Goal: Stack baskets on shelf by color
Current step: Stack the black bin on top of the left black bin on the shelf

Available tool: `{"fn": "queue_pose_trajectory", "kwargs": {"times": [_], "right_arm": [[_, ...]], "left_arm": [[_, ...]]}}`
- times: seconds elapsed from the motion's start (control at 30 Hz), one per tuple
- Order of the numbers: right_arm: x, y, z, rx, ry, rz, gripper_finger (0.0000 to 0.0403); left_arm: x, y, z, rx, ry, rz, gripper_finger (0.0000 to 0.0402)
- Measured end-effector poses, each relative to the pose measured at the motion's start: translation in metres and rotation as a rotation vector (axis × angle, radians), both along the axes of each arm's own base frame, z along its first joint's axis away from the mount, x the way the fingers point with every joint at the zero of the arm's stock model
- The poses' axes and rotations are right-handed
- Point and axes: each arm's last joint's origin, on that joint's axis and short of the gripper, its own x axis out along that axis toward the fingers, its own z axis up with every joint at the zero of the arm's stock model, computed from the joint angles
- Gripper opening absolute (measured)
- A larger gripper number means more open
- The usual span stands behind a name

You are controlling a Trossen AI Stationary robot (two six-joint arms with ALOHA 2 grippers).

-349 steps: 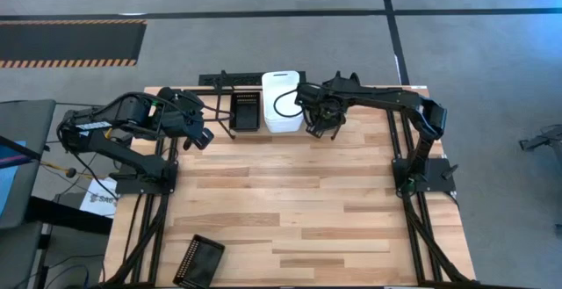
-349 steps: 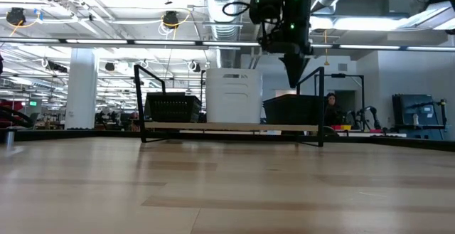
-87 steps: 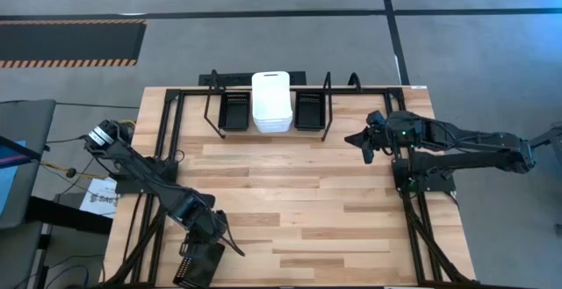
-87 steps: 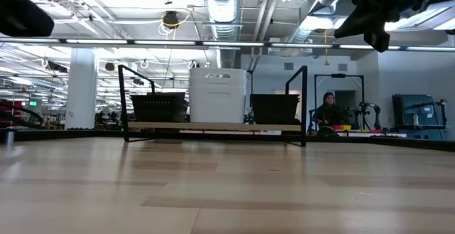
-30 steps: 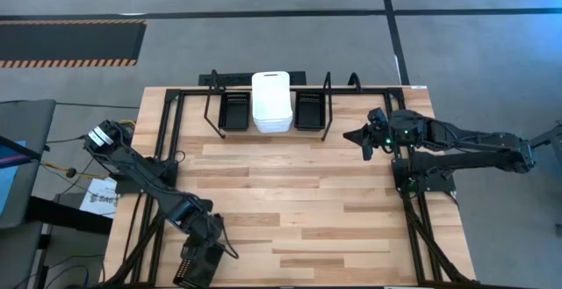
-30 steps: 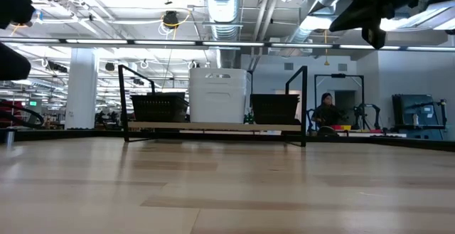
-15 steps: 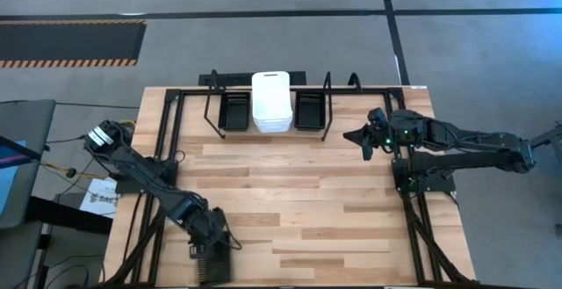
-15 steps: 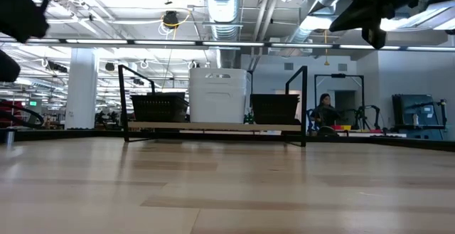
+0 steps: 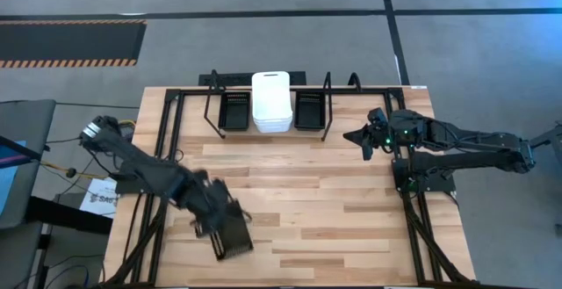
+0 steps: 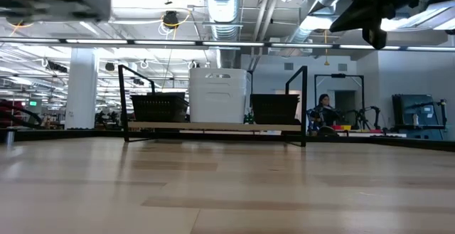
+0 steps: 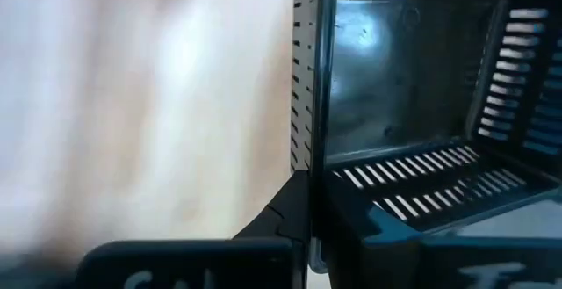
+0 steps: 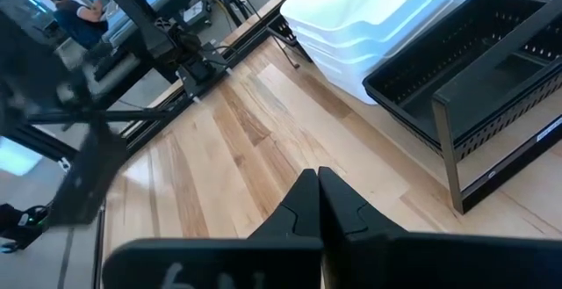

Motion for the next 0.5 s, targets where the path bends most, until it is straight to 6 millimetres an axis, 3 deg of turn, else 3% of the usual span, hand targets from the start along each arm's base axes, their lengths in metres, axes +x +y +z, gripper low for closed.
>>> {"fn": "queue_pose_trajectory", "kwargs": {"times": [0.13,0.3,0.5], "right_arm": [[0.0,0.0,0.0,0.0,0.004,0.001,0.0003],[0.0,0.0,-0.001,-0.016,0.013,0.007,0.0003],[-0.003,0.001,-0.007,-0.003,0.084,0.011,0.0003]], "left_arm": [[-0.011,0.034,0.059,0.229,-0.024,0.088,0.0],[-0.003,0.08,0.118,0.404,-0.308,0.118,0.0],[-0.008,0.149,0.149,0.583,-0.274,0.242,0.0]]}}
